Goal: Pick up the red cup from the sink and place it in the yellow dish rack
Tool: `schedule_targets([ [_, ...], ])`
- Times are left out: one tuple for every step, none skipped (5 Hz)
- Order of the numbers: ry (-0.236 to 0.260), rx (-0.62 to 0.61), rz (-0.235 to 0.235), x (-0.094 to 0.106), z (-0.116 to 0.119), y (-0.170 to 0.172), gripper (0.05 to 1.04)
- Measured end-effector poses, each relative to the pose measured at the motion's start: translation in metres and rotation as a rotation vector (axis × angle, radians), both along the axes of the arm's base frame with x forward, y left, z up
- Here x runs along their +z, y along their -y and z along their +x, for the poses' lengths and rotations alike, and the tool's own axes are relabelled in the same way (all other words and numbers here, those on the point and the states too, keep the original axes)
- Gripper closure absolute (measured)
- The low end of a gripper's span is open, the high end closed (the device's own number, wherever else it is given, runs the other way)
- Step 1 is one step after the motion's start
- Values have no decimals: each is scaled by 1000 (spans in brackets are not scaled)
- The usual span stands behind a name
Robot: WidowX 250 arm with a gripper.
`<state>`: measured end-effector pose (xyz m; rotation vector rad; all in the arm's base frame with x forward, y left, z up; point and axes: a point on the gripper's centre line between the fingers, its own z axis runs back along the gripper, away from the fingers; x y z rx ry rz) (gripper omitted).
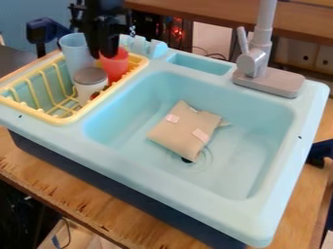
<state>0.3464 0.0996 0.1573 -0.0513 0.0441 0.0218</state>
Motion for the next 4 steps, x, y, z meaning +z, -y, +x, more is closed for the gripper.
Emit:
schedule_targets([
  [2,-5,0,5,1,0,519],
  [-2,-10,1,5,1,2,290],
  [14,-51,13,17,-1,11,89],
  [72,-122,73,54,-19,32,81],
])
